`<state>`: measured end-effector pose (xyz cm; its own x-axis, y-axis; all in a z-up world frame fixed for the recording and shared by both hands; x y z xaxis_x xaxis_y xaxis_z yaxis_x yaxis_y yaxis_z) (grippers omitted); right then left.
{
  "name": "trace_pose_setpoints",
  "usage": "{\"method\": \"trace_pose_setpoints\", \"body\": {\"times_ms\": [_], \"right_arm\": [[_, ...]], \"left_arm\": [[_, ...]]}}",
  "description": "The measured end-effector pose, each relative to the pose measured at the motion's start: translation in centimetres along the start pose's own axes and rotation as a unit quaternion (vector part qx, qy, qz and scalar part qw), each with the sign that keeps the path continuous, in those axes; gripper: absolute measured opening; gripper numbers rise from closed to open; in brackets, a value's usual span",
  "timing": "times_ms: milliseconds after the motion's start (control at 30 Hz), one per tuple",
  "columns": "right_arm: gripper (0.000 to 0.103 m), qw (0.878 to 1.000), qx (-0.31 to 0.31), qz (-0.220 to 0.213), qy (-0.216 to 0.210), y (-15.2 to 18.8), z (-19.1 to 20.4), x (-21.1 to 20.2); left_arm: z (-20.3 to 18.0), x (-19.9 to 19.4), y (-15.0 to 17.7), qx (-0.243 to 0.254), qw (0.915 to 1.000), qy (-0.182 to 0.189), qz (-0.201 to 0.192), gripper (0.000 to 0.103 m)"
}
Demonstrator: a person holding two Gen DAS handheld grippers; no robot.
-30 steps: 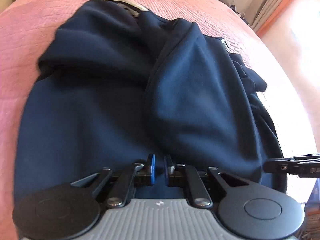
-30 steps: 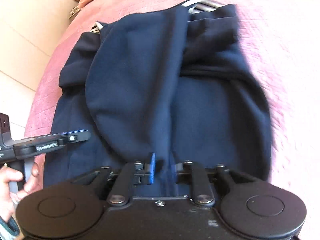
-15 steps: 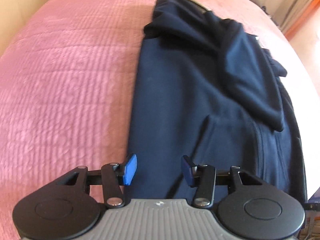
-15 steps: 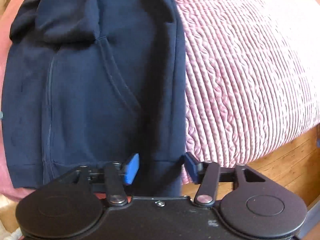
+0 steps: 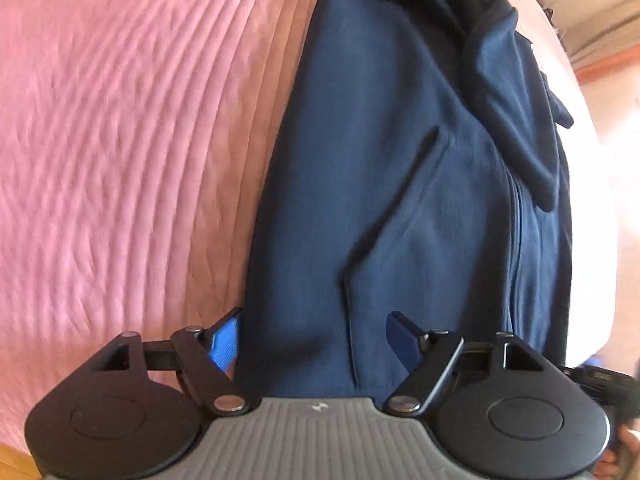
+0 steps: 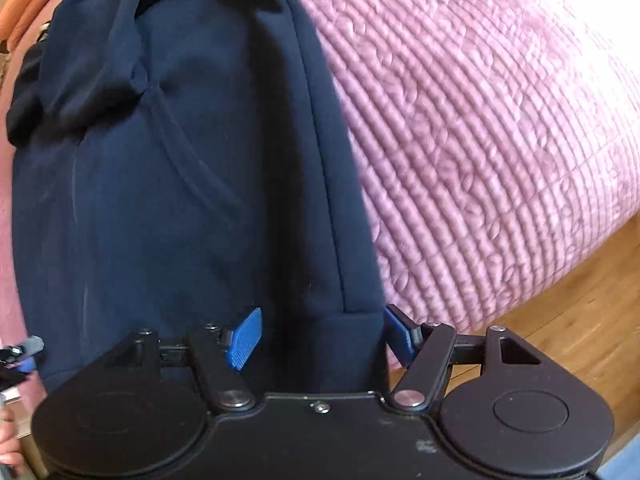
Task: Fold large clothes
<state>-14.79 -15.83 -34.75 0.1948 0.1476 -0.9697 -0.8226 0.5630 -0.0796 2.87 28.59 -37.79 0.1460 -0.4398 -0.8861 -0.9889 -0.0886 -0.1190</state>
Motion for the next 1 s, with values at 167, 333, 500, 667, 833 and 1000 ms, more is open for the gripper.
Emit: {"method": "trace_pose_setpoints", "body": {"times_ms": [167,333,500,667,833,1000], "right_arm": [[0.074,0.999,0.011,-0.001,-0.035,0.4,-0.6,0.8],[0.018,0.998,-0.004,-0.009,-0.062,0.3,1.4,0.4],[0.013,0.992,0.009,-0.04,-0.117,-2.6,2.1,-3.8],[0.013,0.976,-0.001,-0.114,-0.185,-10.3,4.4,-8.8],[0.014,0.954,-0.029,-0.197,-0.224,-22.1,7.4,-9.8],[0.054,0.954,-0.031,-0.204,-0.217,-29.2,8.4,-8.6]], "left_arm": [[1.3,-0.3,1.0,-0.048,0.9978,0.045,-0.008,0.081],[0.2,-0.6,2.2,0.012,0.9997,-0.004,-0.019,0.012],[0.0,-3.4,0.8,-0.041,0.9957,0.06,-0.058,0.01],[-2.5,-8.2,-4.9,-0.049,0.9801,0.129,-0.143,0.009],[-7.2,-8.9,-14.4,-0.006,0.962,0.155,-0.225,0.012],[-7.6,-8.3,-22.7,-0.067,0.9464,0.158,-0.273,0.034]]}}
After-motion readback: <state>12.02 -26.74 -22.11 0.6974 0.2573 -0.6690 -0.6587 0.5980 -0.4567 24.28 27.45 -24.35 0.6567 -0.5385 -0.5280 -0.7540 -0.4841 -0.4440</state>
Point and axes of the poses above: each gripper's, at about its wrist camera, not at the fingertips, and x roughly the way its jaws point, z to its left, y to its underside, the point moved 5 cm from there along x, roughly the way its jaws point, and after that the axes turned 4 degrees about -z, right-handed, at the moved point
